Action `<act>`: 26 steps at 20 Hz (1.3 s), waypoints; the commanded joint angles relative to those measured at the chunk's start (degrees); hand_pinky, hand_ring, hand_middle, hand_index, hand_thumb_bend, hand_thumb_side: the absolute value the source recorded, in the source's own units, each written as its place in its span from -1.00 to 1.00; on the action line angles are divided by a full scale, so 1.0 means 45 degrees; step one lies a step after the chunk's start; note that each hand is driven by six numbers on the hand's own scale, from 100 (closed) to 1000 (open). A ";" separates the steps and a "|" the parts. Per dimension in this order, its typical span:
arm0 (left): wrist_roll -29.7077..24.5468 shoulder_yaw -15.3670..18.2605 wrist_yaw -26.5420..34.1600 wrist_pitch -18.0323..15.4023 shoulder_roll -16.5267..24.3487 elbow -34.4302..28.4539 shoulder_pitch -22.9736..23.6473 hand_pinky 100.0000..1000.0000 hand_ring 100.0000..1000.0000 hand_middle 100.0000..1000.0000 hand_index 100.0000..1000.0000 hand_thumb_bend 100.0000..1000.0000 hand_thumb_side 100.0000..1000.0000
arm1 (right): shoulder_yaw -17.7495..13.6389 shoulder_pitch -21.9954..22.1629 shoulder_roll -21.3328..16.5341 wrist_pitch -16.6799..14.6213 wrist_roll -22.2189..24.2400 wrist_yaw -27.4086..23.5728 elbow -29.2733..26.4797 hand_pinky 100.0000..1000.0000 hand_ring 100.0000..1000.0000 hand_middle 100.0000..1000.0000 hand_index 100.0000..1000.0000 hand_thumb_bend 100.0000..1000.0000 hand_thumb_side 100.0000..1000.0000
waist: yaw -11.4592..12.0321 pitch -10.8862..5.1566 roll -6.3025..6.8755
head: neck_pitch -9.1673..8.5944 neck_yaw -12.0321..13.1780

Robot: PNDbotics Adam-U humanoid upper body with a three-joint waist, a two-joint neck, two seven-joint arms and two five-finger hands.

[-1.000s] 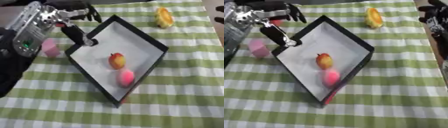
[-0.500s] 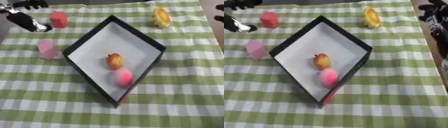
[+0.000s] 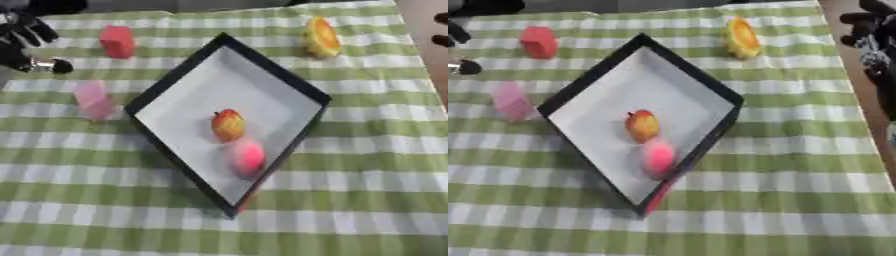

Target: Pick up objects on the table and place them in the box.

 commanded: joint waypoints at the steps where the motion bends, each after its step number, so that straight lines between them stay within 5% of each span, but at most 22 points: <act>1: -0.0024 -0.0089 0.0286 0.0690 0.0408 0.0009 -0.0333 0.64 0.63 0.51 0.65 0.51 0.08 | -0.0056 -0.0124 -0.0414 0.0000 0.0036 0.0043 -0.0187 0.71 0.92 0.48 0.82 -1.00 0.12 | -0.0013 -0.0215 0.0022 | -0.0121 0.0072; 7: -0.0088 -0.0432 -0.0077 0.1332 -0.0004 0.0138 -0.0611 0.64 0.62 0.50 0.64 0.61 0.09 | -0.0031 -0.0130 -0.0393 0.0003 0.0102 0.0017 -0.0153 0.71 0.92 0.48 0.83 -1.00 0.12 | -0.0075 -0.0252 0.0034 | -0.0164 0.0178; 26: -0.0172 -0.0902 -0.1855 0.0724 -0.1263 0.1225 -0.0879 0.61 0.61 0.48 0.63 0.62 -0.04 | 0.0003 -0.0152 -0.0258 0.0044 0.0258 -0.0005 -0.0074 0.72 0.92 0.49 0.83 -1.00 0.13 | -0.0174 -0.0226 0.0036 | -0.0144 0.0456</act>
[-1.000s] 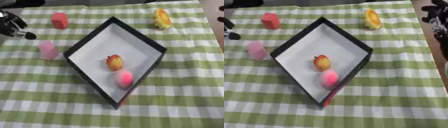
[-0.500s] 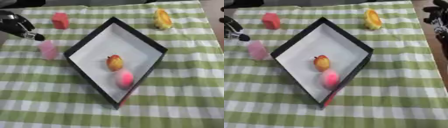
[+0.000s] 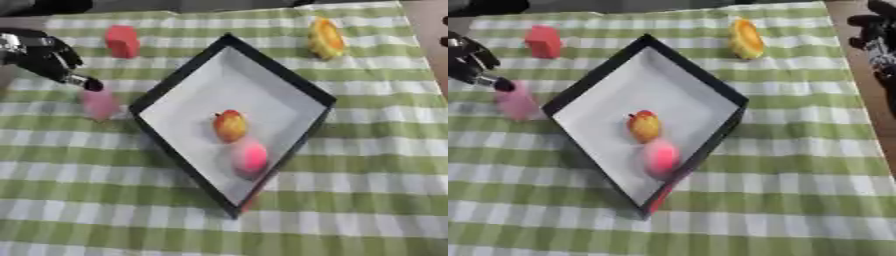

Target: Pick up objects on the table and place them in the box.

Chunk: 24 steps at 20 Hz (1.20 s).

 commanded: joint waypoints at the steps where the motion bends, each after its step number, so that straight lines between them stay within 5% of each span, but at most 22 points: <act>1: 0.0058 -0.0011 -0.0306 -0.0141 0.0099 0.0065 -0.0273 0.61 0.61 0.48 0.62 0.61 -0.04 | -0.0071 -0.0112 -0.0251 -0.0019 0.0076 -0.0004 -0.0087 0.72 0.92 0.49 0.83 -1.00 0.13 | -0.0028 -0.0224 0.0039 | -0.0139 0.0081; 12: 0.0615 -0.0191 -0.1564 -0.0712 -0.0536 0.0907 -0.0310 0.50 0.53 0.38 0.54 0.51 -0.23 | -0.0051 -0.0115 -0.0172 0.0008 0.0153 0.0013 -0.0055 0.72 0.92 0.49 0.83 -1.00 0.14 | -0.0105 -0.0186 0.0034 | -0.0112 0.0221; 24: 0.0383 -0.0434 -0.1371 -0.0779 -0.0586 0.0457 -0.0244 0.34 0.38 0.22 0.36 -0.13 -0.63 | -0.0041 -0.0102 -0.0160 0.0005 0.0185 0.0026 -0.0018 0.72 0.92 0.49 0.83 -1.00 0.14 | -0.0105 -0.0185 0.0019 | -0.0083 0.0309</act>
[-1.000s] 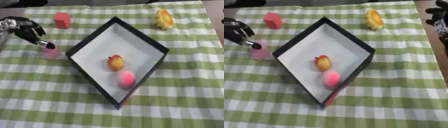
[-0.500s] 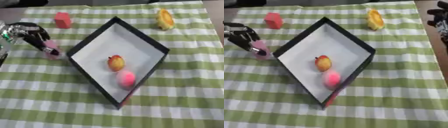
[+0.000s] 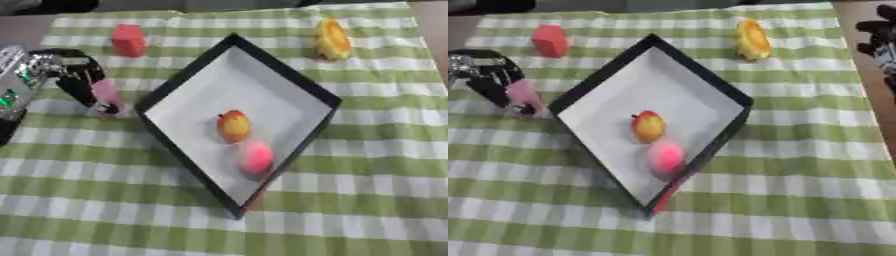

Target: Pick up objects on the table and place them in the box.

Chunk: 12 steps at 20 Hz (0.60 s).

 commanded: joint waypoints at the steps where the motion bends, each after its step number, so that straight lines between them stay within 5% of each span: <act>1: -0.0096 -0.0031 0.0076 0.0087 0.0276 -0.0353 -0.0235 0.34 0.37 0.20 0.33 -0.21 -0.71 | -0.0050 -0.0102 -0.0275 -0.0037 0.0039 0.0024 -0.0091 0.72 0.92 0.49 0.83 -1.00 0.14 | -0.0001 -0.0192 0.0021 | -0.0083 0.0050; 5: 0.0014 -0.0002 0.0169 0.0306 0.0432 -0.0827 -0.0217 0.32 0.34 0.16 0.26 -0.53 -0.99 | -0.0053 -0.0101 -0.0305 -0.0051 0.0045 0.0009 -0.0093 0.72 0.92 0.49 0.83 -1.00 0.14 | 0.0013 -0.0222 0.0027 | -0.0075 0.0041; 12: 0.0431 0.0234 0.0547 0.0766 0.0973 -0.2884 -0.0643 0.29 0.31 0.14 0.24 -0.72 -1.00 | -0.0108 -0.0083 -0.0398 -0.0097 -0.0009 -0.0029 -0.0110 0.72 0.92 0.49 0.83 -1.00 0.12 | 0.0071 -0.0285 0.0054 | -0.0053 0.0026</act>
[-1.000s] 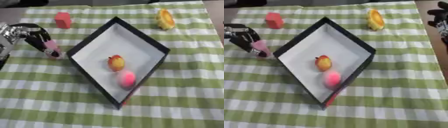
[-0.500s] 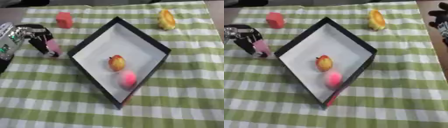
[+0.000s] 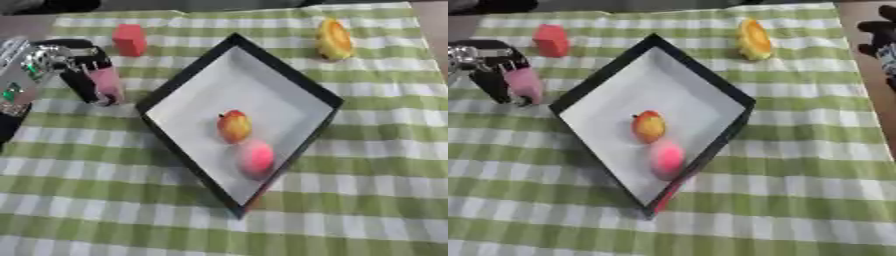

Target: Pick up objects on the table and place them in the box.

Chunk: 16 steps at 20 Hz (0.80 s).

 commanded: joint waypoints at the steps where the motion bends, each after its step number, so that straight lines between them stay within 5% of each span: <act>1: 0.0166 0.0212 0.0171 0.0182 0.0720 -0.1278 -0.0608 0.29 0.31 0.14 0.25 -0.74 -1.00 | -0.0127 -0.0096 -0.0424 -0.0079 -0.0044 -0.0046 -0.0125 0.72 0.92 0.49 0.83 -1.00 0.12 | 0.0033 -0.0295 0.0061 | -0.0057 0.0002; 2: 0.0153 0.0183 0.0188 0.0183 0.0794 -0.1613 -0.0735 0.29 0.31 0.14 0.25 -1.00 -0.80 | -0.0147 -0.0105 -0.0456 -0.0095 -0.0068 -0.0065 -0.0139 0.72 0.92 0.49 0.83 -1.00 0.24 | 0.0037 -0.0304 0.0065 | -0.0062 0.0002; 3: 0.0128 0.0140 0.0240 0.0135 0.0838 -0.1931 -0.0898 0.30 0.31 0.15 0.24 -0.77 -1.00 | -0.0165 -0.0115 -0.0505 -0.0117 -0.0095 -0.0083 -0.0155 0.72 0.92 0.49 0.83 -1.00 0.10 | 0.0036 -0.0320 0.0069 | -0.0060 0.0005; 16: 0.0394 -0.1381 0.0668 -0.2269 -0.0918 -0.2781 -0.3140 0.29 0.28 0.13 0.21 -0.67 -1.00 | -0.0145 -0.0690 -0.1413 -0.0531 -0.0435 -0.0543 -0.0376 0.72 0.90 0.50 0.82 -1.00 0.04 | -0.0333 -0.0269 0.0025 | -0.0230 0.0177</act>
